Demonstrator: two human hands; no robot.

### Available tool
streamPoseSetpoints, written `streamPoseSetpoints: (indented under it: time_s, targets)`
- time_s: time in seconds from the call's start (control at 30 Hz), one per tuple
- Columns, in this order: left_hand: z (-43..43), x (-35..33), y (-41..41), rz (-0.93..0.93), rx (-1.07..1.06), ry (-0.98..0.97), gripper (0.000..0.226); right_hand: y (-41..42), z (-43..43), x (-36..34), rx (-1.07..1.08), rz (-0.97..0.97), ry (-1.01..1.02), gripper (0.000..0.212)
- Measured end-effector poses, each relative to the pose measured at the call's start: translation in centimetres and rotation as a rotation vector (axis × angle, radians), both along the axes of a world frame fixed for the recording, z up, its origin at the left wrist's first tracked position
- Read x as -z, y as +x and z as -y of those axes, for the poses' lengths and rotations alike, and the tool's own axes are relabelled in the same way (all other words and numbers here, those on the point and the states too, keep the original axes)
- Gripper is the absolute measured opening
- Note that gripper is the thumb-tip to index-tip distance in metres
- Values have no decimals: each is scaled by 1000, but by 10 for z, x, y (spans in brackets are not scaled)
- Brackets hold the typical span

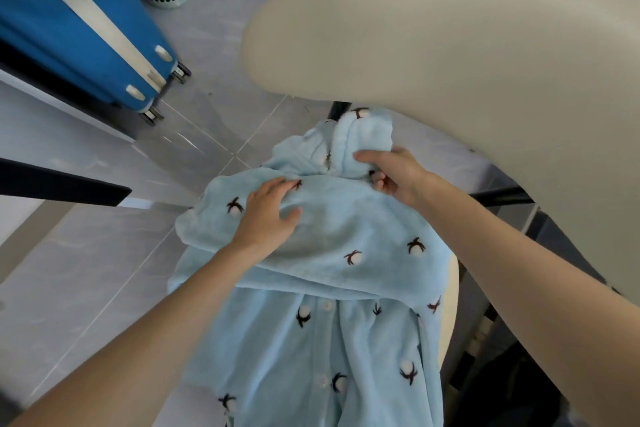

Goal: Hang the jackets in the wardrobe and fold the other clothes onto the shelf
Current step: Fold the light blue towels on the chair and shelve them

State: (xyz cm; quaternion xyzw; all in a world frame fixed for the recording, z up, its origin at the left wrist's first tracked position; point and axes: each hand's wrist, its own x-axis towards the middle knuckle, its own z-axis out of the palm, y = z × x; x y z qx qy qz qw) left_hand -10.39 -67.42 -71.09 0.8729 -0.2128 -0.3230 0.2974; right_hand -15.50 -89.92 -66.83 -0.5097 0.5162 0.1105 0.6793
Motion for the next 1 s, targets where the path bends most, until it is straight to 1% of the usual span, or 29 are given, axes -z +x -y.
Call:
streamPoseSetpoints:
  time_s: [0.07,0.1,0.13,0.2,0.23,0.27,0.3,0.33,0.4,0.43,0.47,0.5,0.53,0.57,0.6,0.63,0.67,0.7,0.77,0.8,0.87,0.93,1.0]
  targets:
    - [1,-2,6,-65,-32,-34,42,-12,-12,-9,-175,111,-141,12]
    - [2,-4,8,-123,-65,-44,38,-22,-18,-12,-306,173,-259,11]
    - [2,-7,10,-202,-137,-61,34,-34,-23,-14,-465,240,-404,15]
    - [3,-18,14,-331,-369,-107,27,-59,-29,-11,-757,334,-637,42]
    - [2,-24,15,-325,-473,-125,24,-70,-30,-9,-869,320,-704,52]
    - [-1,-30,15,-242,-537,-123,22,-80,-30,-6,-956,291,-763,58]
    - [-4,-36,13,-107,-577,-116,24,-87,-30,-3,-1020,264,-822,60]
    - [-8,-43,10,49,-609,-134,31,-92,-31,-1,-1066,238,-867,59]
    - [-9,-61,5,338,-623,-262,39,-95,-34,0,-1132,207,-922,58]
    - [-7,-68,5,443,-568,-315,38,-94,-36,0,-1162,199,-939,57]
    - [-2,-73,7,510,-454,-352,37,-93,-37,-1,-1192,190,-948,56]
    - [4,-76,10,541,-277,-351,35,-92,-37,-2,-1214,179,-948,56]
    - [9,-76,14,540,-59,-296,35,-91,-37,-3,-1237,164,-939,56]
    - [14,-75,17,494,166,-193,37,-90,-37,-4,-1265,145,-931,55]
    - [17,-70,20,404,356,-61,45,-89,-37,-6,-1292,117,-931,52]
    - [20,-64,22,285,484,87,56,-88,-36,-8,-1300,77,-942,47]
    - [22,-58,23,186,549,215,69,-88,-36,-10,-1278,30,-961,40]
    - [22,-52,24,134,567,294,80,-86,-35,-13,-1231,-25,-985,34]
    - [24,-46,26,123,566,317,95,-81,-34,-17,-1124,-104,-1028,27]
    - [27,-44,29,130,573,308,100,-76,-32,-16,-1092,-123,-1030,31]
    - [30,-43,38,131,598,334,107,-62,-31,-12,-1097,-161,-1020,51]
    - [36,-41,49,131,665,417,116,-46,-29,-8,-1172,-233,-1053,70]
    - [42,-39,55,135,742,514,122,-38,-27,-2,-1254,-294,-1072,83]
